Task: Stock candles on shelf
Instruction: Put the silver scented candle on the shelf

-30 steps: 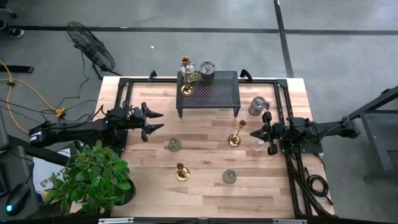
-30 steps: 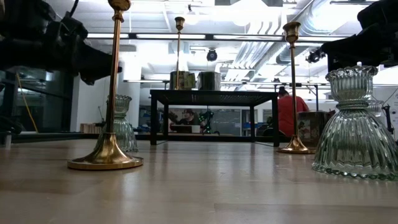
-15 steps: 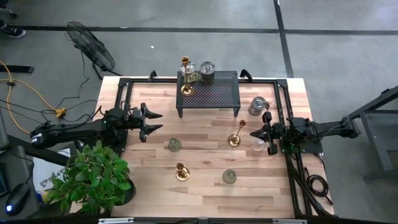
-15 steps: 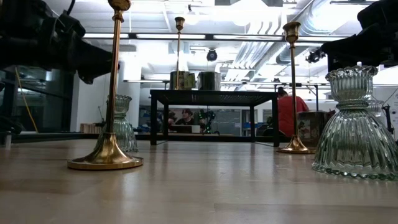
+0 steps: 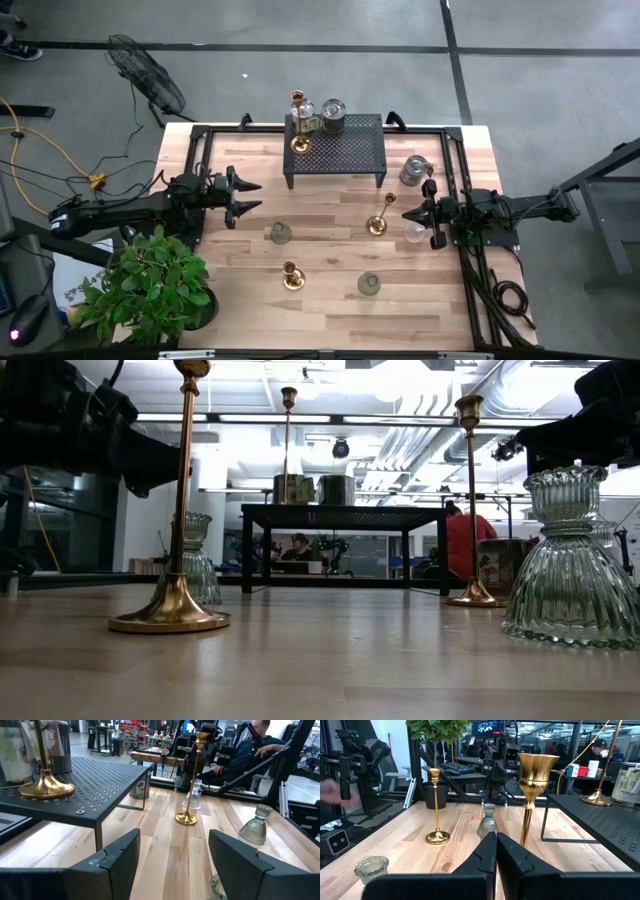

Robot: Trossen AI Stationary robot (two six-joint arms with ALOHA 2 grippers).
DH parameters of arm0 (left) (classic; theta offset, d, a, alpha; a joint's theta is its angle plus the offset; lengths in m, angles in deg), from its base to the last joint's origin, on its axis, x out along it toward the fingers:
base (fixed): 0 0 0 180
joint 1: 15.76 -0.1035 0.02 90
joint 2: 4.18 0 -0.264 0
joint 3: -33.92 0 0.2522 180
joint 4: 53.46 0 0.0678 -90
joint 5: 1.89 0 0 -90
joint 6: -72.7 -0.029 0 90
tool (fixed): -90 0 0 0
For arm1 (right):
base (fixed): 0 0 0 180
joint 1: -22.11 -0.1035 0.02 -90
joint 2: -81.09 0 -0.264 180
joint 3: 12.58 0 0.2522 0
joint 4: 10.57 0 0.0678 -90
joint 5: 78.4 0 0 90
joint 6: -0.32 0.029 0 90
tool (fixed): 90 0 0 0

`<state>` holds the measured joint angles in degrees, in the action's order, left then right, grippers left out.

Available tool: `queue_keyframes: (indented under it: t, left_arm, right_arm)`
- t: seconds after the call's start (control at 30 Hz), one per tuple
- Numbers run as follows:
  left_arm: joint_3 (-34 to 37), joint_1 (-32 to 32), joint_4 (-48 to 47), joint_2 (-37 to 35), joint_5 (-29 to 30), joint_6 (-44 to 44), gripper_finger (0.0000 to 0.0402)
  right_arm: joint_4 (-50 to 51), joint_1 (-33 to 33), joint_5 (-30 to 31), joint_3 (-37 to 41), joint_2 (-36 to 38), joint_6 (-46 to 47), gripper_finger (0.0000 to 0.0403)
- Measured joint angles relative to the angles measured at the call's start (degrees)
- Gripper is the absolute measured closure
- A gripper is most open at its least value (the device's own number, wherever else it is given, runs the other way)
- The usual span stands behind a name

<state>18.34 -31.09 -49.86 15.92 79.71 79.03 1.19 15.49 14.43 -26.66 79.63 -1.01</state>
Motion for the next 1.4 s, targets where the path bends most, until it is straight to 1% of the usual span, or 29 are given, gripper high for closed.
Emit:
queue_keyframes:
  t: [0.4,0.43,0.5,0.53,0.57,0.63,0.67,0.73,0.8,0.87,1.0,1.13,1.2,1.4]
  left_arm:
    - [0.0,0.0,-1.4,0.0,0.0,0.0,0.0171]
    - [0.0,0.0,-1.4,0.0,0.0,0.0,0.0171]
    - [-0.1,0.0,-1.4,0.0,0.0,0.0,0.0171]
    - [-0.1,0.0,-1.4,0.0,0.1,0.0,0.0171]
    - [-0.1,0.0,-1.4,0.0,0.1,0.0,0.0171]
    - [-0.1,0.0,-1.4,0.0,0.1,0.0,0.0171]
    - [-0.1,0.0,-1.4,0.0,0.1,0.0,0.0171]
    - [-0.1,0.0,-1.4,0.0,0.1,0.0,0.0171]
    - [-0.1,0.0,-1.7,0.0,0.1,0.0,0.0171]
    - [-0.1,0.0,-2.7,0.0,0.1,0.0,0.0171]
    - [-0.1,0.0,-4.9,0.0,0.1,0.0,0.0171]
    - [-0.1,0.0,-6.8,0.0,0.1,0.0,0.0171]
    - [-0.1,0.0,-7.7,0.0,0.1,0.0,0.0171]
    - [-0.1,0.0,-8.6,0.0,0.1,0.0,0.0171]
  right_arm:
    - [-0.2,0.0,0.0,0.0,0.0,-0.2,0.0400]
    - [-0.8,0.0,0.1,0.0,0.0,0.6,0.0400]
    - [-3.8,0.0,0.0,0.0,0.0,6.1,0.0400]
    - [-5.5,0.0,1.7,0.0,0.0,8.5,0.0400]
    - [-6.7,0.0,5.4,-0.1,0.0,11.3,0.0400]
    - [-6.5,0.0,17.8,-0.3,0.0,20.4,0.0400]
    - [-4.7,0.0,24.2,-0.7,0.0,23.9,0.0400]
    - [-1.2,0.1,34.1,-2.1,0.0,25.0,0.0400]
    - [1.4,0.1,39.8,-3.5,0.0,25.0,0.0400]
    - [2.3,0.1,42.9,-4.9,-0.1,24.9,0.0400]
    - [1.8,0.0,46.3,-9.6,-1.3,22.3,0.0400]
    - [6.0,0.0,51.8,-15.2,-4.8,21.3,0.0400]
    - [10.0,0.0,54.0,-18.2,-7.4,23.4,0.0400]
    - [22.2,0.2,55.6,-28.1,-16.8,31.5,0.0400]
